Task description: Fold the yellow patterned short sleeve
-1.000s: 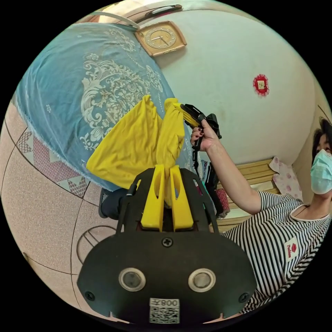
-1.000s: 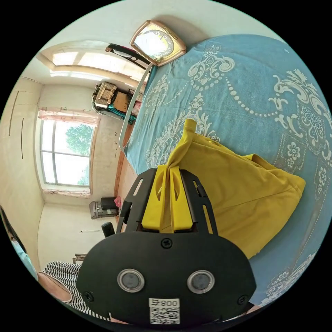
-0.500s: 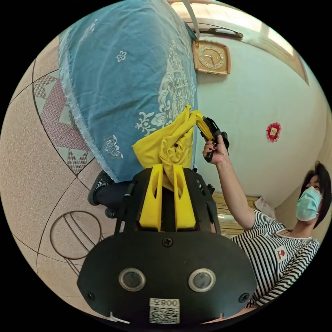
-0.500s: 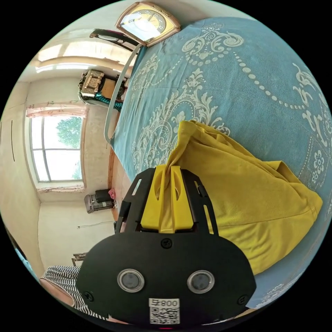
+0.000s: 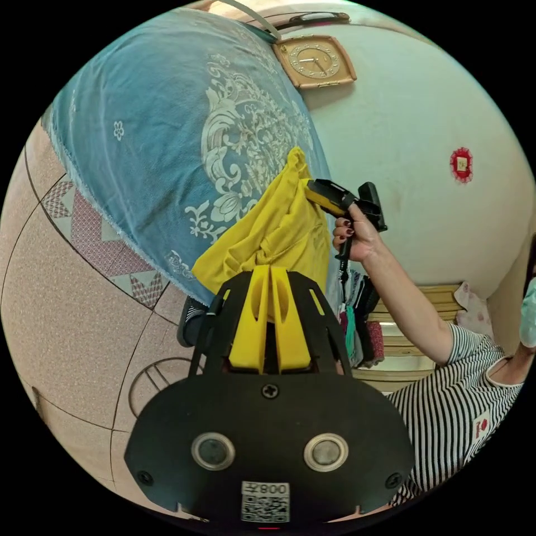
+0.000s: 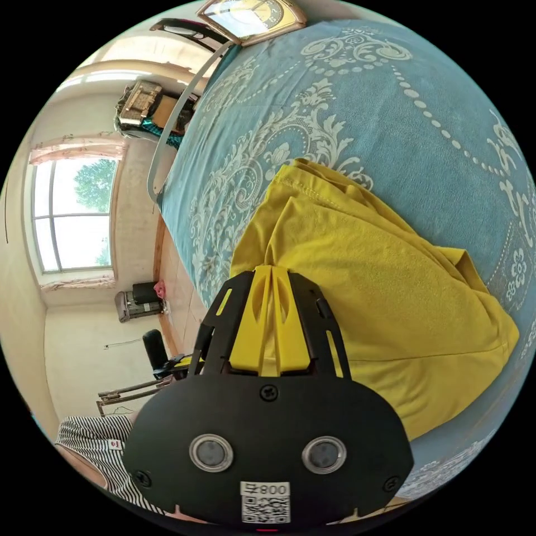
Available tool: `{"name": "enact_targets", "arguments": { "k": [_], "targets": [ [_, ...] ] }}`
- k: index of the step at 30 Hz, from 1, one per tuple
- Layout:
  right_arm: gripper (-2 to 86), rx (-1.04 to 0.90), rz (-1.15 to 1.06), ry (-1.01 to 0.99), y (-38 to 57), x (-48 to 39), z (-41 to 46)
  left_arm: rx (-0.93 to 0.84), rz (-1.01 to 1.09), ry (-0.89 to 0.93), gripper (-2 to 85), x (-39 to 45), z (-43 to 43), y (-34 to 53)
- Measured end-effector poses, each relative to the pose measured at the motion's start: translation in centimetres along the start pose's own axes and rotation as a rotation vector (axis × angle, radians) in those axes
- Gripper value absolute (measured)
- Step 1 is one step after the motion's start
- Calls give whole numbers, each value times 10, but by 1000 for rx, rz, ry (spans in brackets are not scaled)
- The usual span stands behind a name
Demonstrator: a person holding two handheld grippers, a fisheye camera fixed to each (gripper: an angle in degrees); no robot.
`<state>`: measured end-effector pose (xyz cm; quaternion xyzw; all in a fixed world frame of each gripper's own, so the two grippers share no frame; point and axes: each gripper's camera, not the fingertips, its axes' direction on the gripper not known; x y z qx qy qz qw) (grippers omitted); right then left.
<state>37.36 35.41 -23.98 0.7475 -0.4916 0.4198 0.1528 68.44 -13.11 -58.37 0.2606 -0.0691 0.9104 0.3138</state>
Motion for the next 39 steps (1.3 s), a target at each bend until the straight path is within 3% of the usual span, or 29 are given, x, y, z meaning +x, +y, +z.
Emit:
{"name": "enact_targets", "arguments": {
  "k": [4, 9, 20, 29, 39],
  "targets": [
    [4, 4, -38, 5, 18, 1, -24, 11, -39, 59, 24, -18, 3, -2],
    [11, 86, -148, -88, 107, 14, -73, 13, -114, 169, 88, -46, -10, 19],
    [76, 123, 283, -374, 360, 168, -80, -120, -311, 571, 163, -121, 44, 25],
    [99, 163, 403, -584, 443, 245, -33, -105, -290, 598, 78, -121, 47, 11],
    [94, 232, 411, -787, 493, 283, -11, -91, -289, 573, 73, -114, 38, 20]
  ]
}}
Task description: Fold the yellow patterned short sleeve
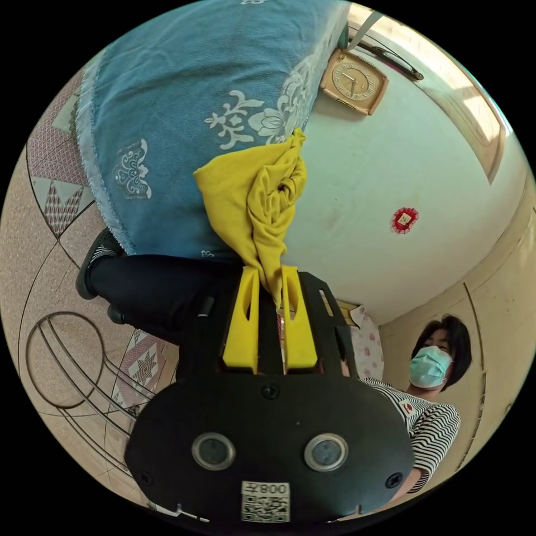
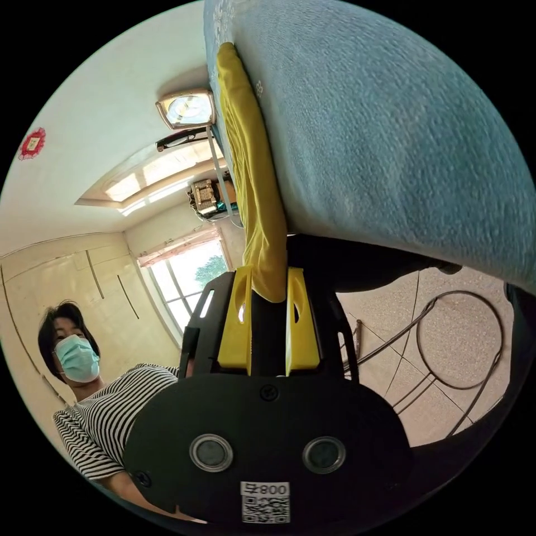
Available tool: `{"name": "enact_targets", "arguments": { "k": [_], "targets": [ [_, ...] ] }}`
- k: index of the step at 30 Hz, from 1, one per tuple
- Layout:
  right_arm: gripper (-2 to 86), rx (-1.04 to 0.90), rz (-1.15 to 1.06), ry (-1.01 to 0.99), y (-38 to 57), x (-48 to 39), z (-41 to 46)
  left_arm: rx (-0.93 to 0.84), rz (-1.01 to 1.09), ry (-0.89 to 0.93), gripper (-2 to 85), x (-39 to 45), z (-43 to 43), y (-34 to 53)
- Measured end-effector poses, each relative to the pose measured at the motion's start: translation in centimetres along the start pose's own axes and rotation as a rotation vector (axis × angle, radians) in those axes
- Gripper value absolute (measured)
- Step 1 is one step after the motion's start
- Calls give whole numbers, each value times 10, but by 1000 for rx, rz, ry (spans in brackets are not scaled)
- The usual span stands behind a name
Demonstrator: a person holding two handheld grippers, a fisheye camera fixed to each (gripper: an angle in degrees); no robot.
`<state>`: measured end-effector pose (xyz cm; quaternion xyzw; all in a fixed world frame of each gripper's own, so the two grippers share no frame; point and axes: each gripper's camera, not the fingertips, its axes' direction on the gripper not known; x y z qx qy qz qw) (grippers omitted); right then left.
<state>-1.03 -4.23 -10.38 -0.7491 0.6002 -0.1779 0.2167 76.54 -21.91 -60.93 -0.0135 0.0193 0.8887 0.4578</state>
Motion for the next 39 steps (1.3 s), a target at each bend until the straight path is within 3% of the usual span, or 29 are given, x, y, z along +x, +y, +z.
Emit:
{"name": "enact_targets", "arguments": {
  "k": [7, 15, 30, 39],
  "targets": [
    [36, 32, -58, -105, 20, 5, -38, 15, 10, 13, 89, 7, -5, 16],
    [22, 30, -211, -119, 23, -62, -69, 62, 11, 94, 119, 12, -15, 46],
    [19, -2, -311, -34, 18, -109, -103, 246, -9, 313, 138, 24, 4, 59],
    [17, 6, -320, -35, 25, -87, -140, 284, 23, 317, 70, 57, 12, 72]
  ]
}}
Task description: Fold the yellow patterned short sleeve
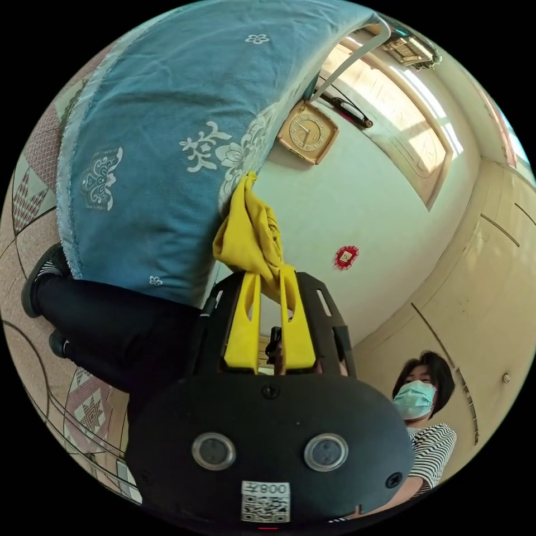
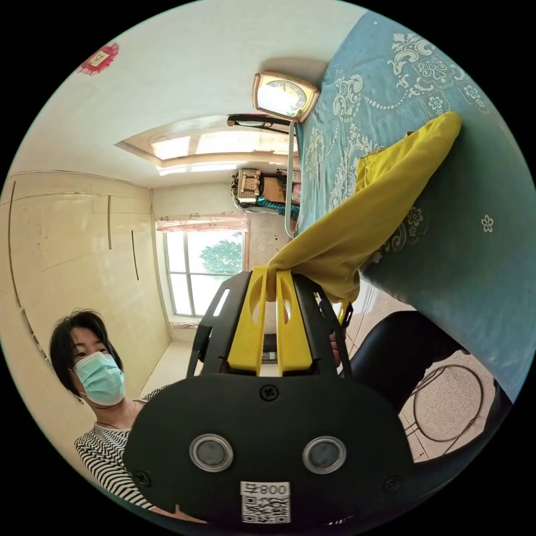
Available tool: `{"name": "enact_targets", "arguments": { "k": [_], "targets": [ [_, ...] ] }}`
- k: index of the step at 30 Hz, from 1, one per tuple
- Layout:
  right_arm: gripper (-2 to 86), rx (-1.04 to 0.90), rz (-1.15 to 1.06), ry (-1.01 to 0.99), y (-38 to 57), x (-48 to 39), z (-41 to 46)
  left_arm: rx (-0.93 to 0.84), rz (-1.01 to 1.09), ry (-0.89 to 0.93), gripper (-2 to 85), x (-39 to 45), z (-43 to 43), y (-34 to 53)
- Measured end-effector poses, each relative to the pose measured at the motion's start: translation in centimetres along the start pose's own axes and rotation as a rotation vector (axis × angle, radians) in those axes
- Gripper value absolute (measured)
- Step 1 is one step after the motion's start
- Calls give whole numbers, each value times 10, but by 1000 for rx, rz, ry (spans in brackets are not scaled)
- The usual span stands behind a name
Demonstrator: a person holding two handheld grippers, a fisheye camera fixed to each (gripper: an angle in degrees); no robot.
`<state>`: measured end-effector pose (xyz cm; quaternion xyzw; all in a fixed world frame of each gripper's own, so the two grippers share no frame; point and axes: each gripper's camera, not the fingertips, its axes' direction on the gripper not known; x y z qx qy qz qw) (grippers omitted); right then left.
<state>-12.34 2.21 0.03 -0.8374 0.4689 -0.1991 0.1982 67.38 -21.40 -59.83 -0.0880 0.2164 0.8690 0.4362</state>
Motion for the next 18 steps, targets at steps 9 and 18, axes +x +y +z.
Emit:
{"name": "enact_targets", "arguments": {
  "k": [9, 18],
  "targets": [
    [17, 60, -1, -32, 32, 38, -78, -51, 166, -70, 46, 91, 29, 22],
    [17, 147, -137, -67, 91, 38, -184, -254, 375, -61, 42, 199, 108, 61]
  ]
}}
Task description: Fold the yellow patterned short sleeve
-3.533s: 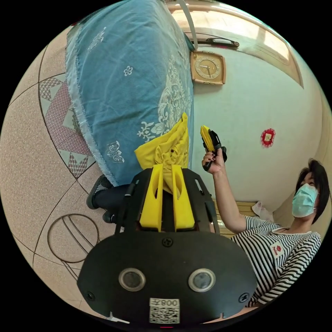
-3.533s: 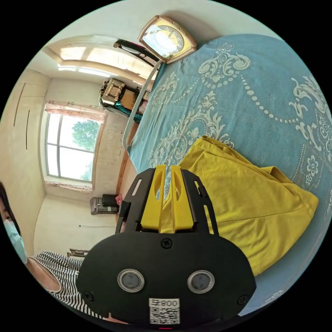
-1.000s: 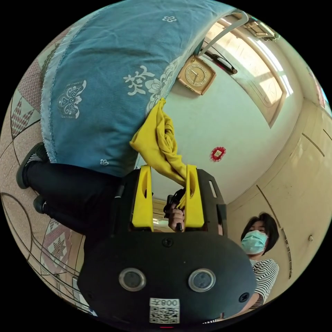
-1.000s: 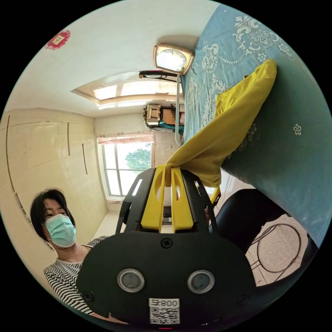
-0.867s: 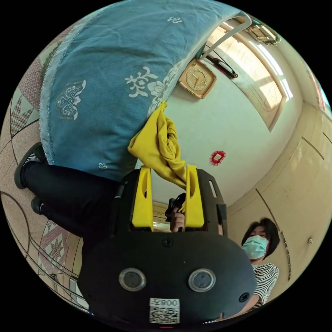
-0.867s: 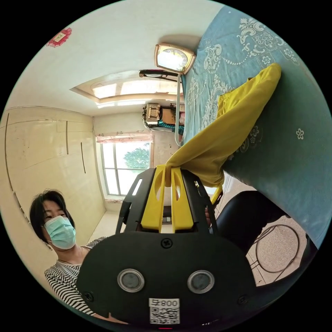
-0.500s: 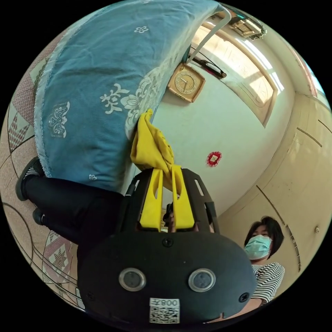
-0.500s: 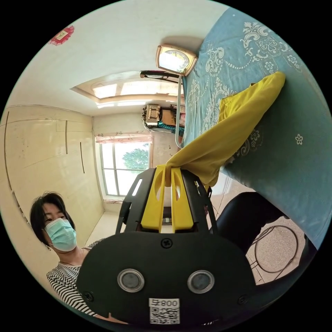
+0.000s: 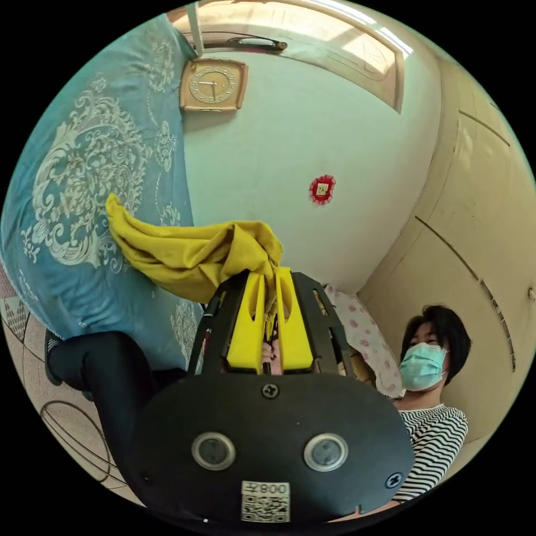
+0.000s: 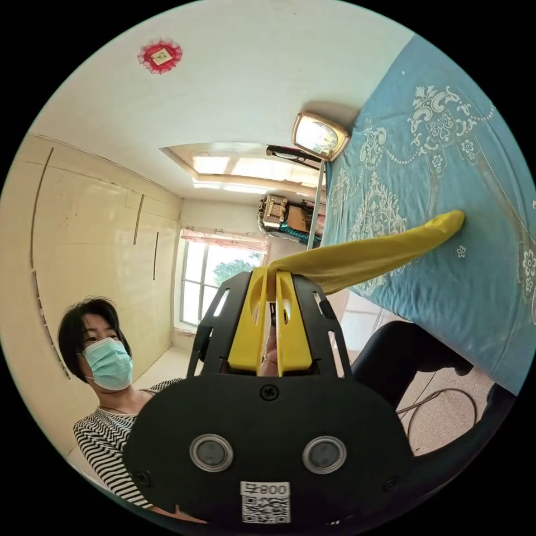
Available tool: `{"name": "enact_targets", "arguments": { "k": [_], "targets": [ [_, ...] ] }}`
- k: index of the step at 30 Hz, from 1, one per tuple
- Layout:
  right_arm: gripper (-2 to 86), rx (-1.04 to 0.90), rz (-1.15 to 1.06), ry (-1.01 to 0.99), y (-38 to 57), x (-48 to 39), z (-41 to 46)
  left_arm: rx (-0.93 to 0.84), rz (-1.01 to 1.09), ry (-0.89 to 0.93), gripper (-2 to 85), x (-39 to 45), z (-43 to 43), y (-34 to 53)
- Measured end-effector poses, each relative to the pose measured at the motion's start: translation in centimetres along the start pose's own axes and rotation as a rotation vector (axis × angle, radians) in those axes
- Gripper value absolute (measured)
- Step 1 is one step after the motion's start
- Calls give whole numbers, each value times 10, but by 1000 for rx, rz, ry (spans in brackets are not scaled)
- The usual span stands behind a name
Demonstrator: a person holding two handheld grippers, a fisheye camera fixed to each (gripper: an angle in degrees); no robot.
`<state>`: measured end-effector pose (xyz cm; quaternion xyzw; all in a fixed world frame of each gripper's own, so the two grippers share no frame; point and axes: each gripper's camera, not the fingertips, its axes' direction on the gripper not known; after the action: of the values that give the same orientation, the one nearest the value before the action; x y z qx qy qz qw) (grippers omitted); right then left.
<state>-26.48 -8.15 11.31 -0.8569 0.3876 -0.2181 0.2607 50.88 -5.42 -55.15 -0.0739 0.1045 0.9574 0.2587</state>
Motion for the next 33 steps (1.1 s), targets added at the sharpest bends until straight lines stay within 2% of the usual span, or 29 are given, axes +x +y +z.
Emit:
{"name": "enact_targets", "arguments": {
  "k": [8, 15, 26, 33],
  "targets": [
    [16, 77, -190, -25, 58, -30, -108, -174, 140, 58, 41, 91, 88, -2],
    [16, 149, -310, -3, 124, -34, -202, -303, 158, 113, 40, 131, 161, 13],
    [17, 280, -331, 111, 234, 38, -349, -485, 13, 73, 39, 146, 291, 43],
    [16, 350, -336, 133, 247, 92, -421, -596, -8, 52, 41, 161, 386, 36]
  ]
}}
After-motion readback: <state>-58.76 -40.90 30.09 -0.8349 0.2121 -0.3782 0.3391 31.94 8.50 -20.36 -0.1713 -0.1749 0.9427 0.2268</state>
